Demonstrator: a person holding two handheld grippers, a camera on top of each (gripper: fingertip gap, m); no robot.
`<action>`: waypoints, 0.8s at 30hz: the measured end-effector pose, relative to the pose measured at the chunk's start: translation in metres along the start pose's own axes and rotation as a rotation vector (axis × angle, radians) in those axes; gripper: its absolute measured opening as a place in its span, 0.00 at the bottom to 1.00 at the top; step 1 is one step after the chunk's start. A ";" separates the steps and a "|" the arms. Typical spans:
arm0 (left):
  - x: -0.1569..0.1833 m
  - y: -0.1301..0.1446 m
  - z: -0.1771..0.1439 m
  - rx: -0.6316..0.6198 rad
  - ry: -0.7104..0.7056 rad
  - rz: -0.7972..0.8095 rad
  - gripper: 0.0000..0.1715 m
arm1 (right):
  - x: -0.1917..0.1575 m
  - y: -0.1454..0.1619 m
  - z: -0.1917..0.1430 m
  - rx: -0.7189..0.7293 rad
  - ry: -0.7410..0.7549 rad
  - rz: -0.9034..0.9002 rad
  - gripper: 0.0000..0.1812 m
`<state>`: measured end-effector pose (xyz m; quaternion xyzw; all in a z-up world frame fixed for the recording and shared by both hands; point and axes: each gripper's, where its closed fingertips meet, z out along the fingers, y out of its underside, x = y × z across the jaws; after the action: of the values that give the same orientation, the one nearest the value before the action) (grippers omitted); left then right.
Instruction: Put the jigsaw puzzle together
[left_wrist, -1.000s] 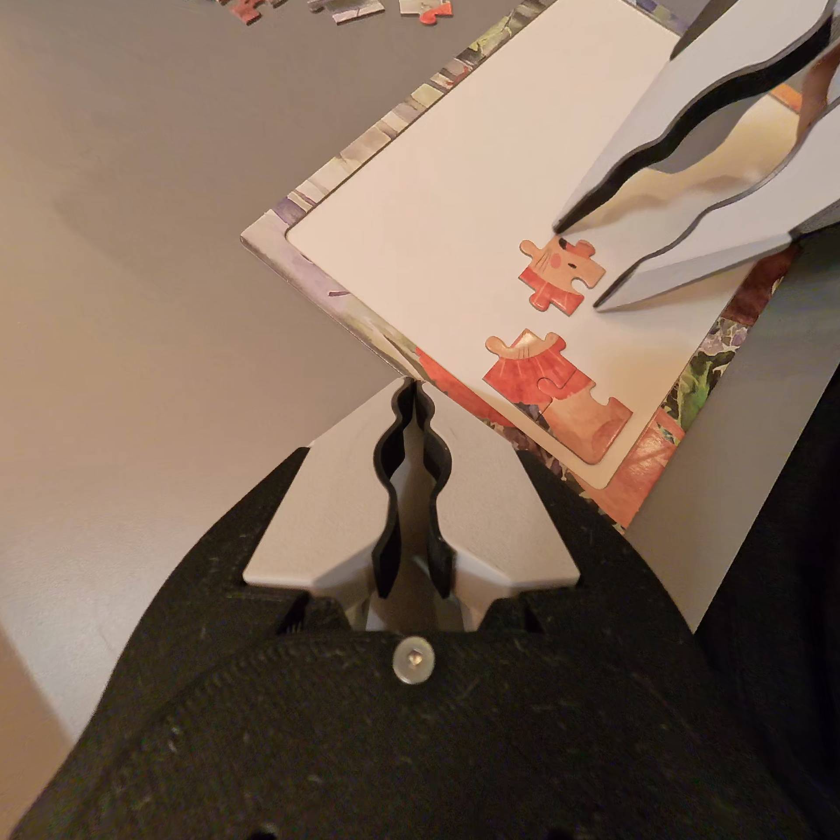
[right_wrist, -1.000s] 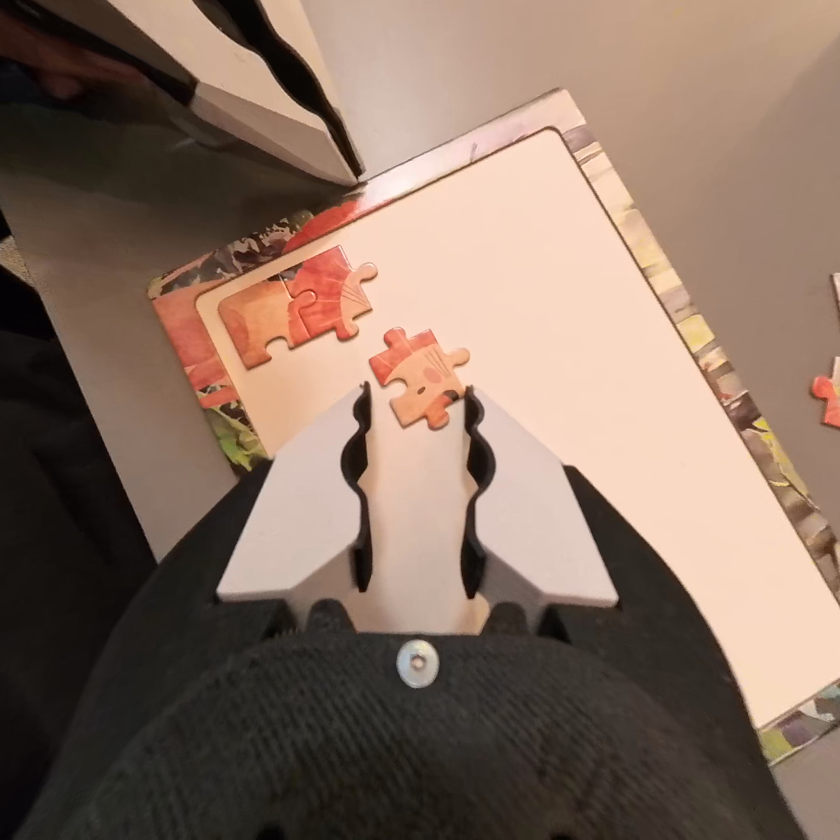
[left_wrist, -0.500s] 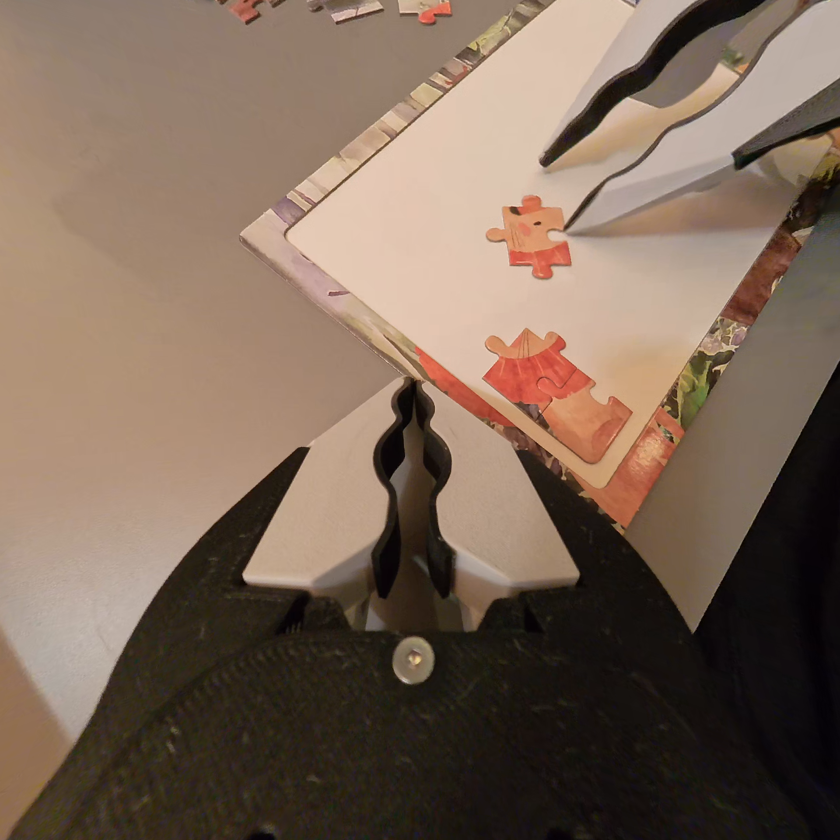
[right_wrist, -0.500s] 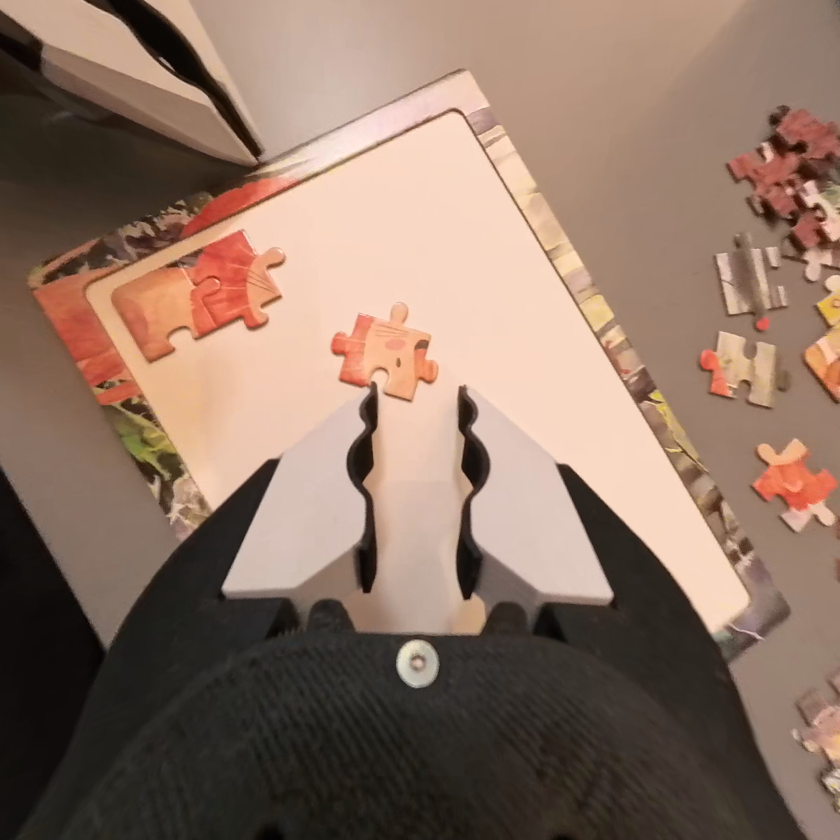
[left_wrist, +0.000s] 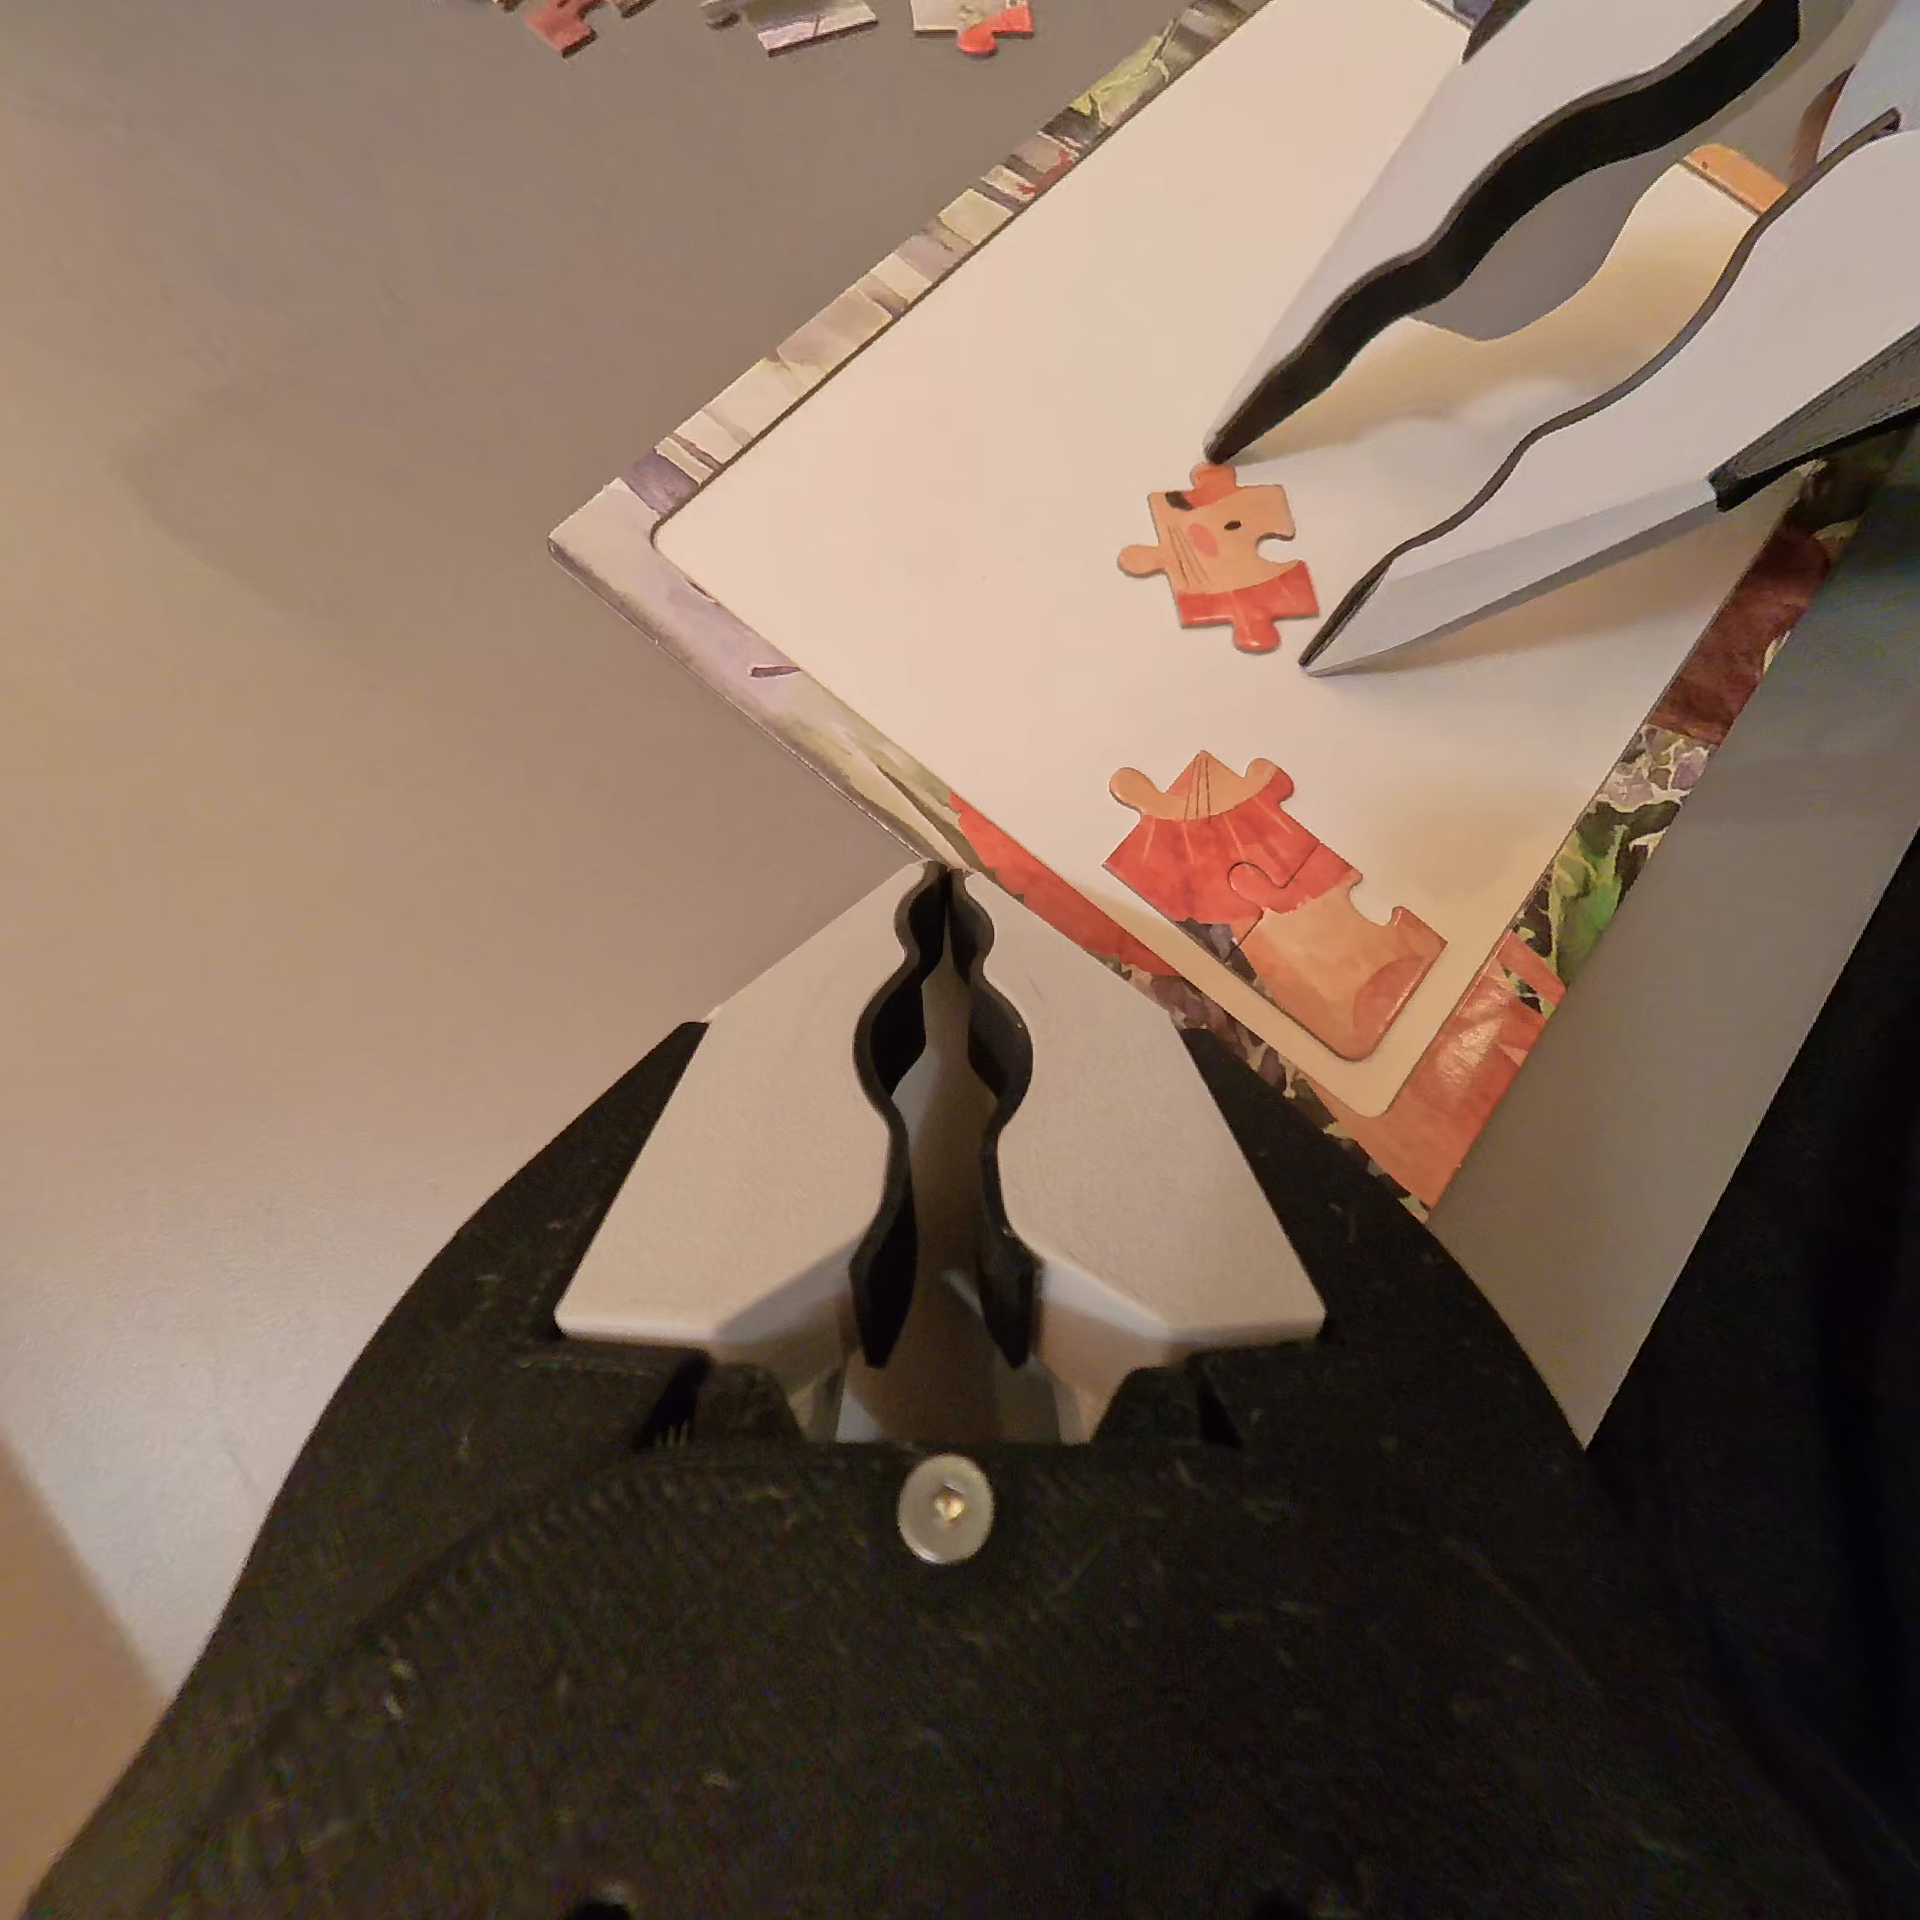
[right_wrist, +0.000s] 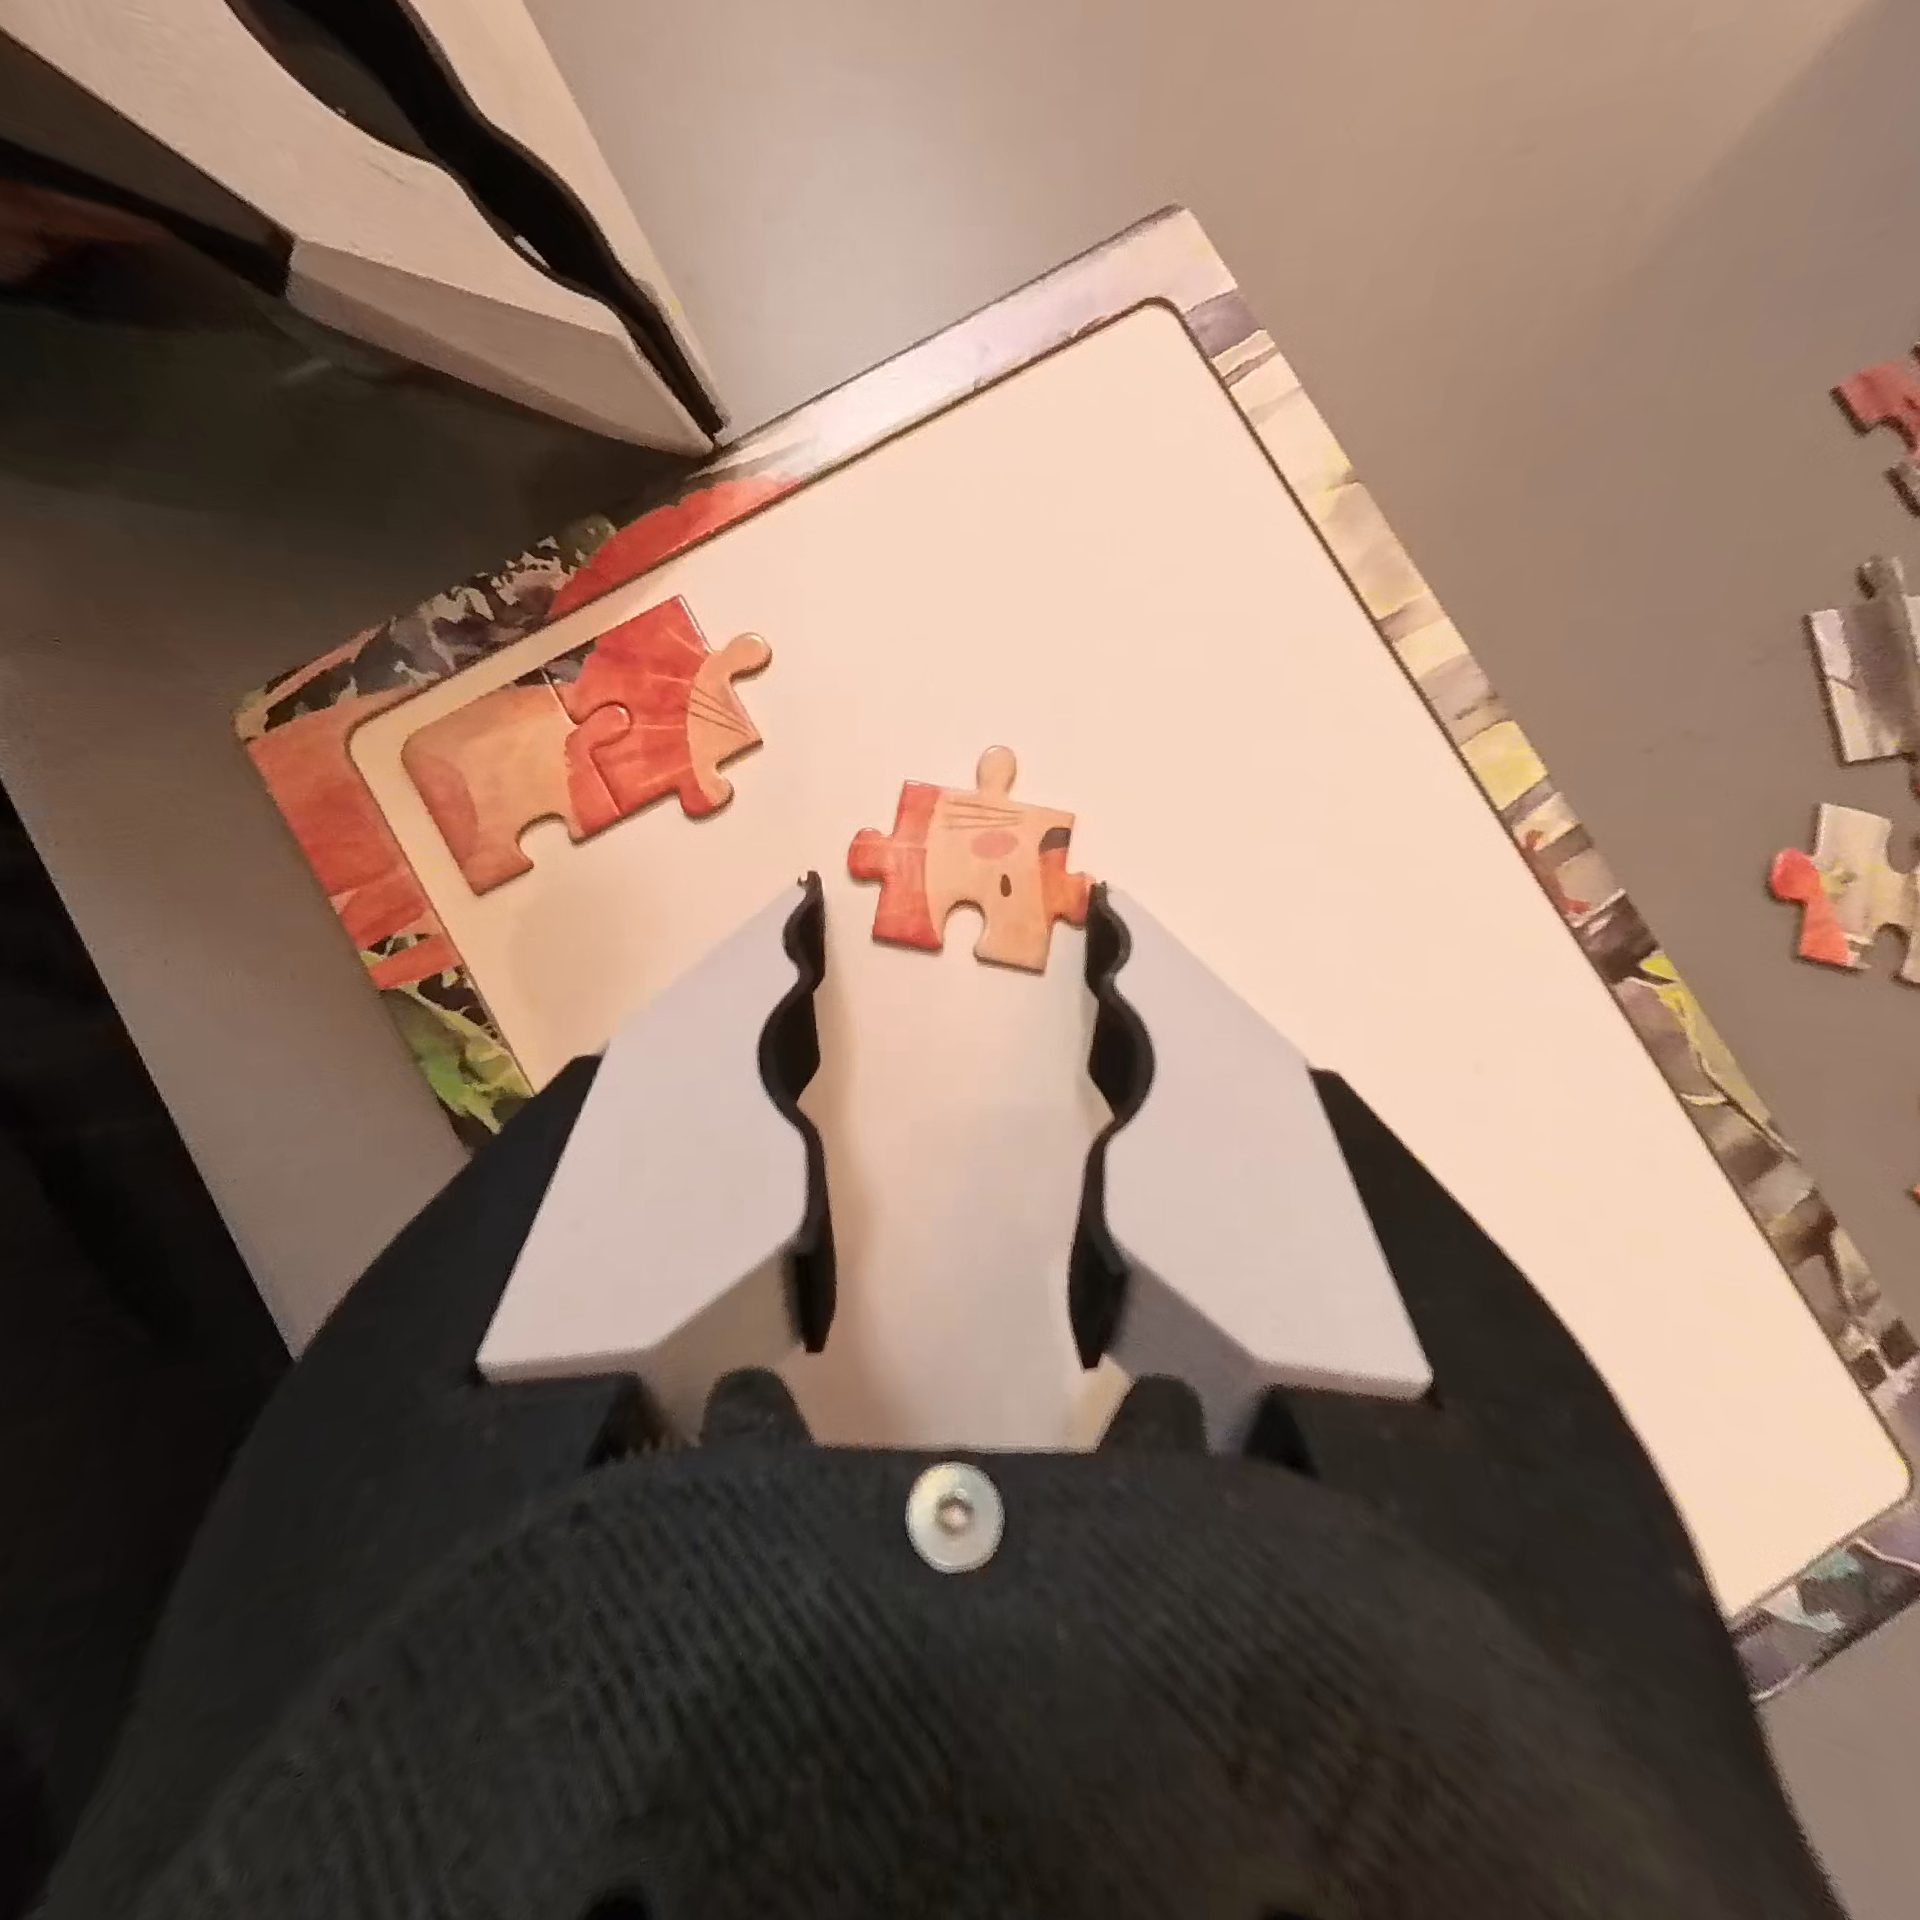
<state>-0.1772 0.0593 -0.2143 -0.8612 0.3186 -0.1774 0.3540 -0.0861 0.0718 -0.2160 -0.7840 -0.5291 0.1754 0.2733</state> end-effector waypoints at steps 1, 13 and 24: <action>0.000 0.000 0.000 0.000 0.000 0.000 0.00 | 0.000 0.000 0.000 0.002 -0.002 0.001 0.26; 0.000 0.000 0.000 0.000 0.001 -0.001 0.00 | -0.004 0.005 -0.005 0.001 -0.056 -0.087 0.16; 0.000 0.000 0.000 0.000 0.002 -0.002 0.00 | -0.012 -0.003 -0.011 0.050 -0.136 -0.158 0.28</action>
<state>-0.1771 0.0594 -0.2144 -0.8614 0.3180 -0.1787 0.3535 -0.0867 0.0592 -0.2060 -0.7190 -0.6021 0.2192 0.2691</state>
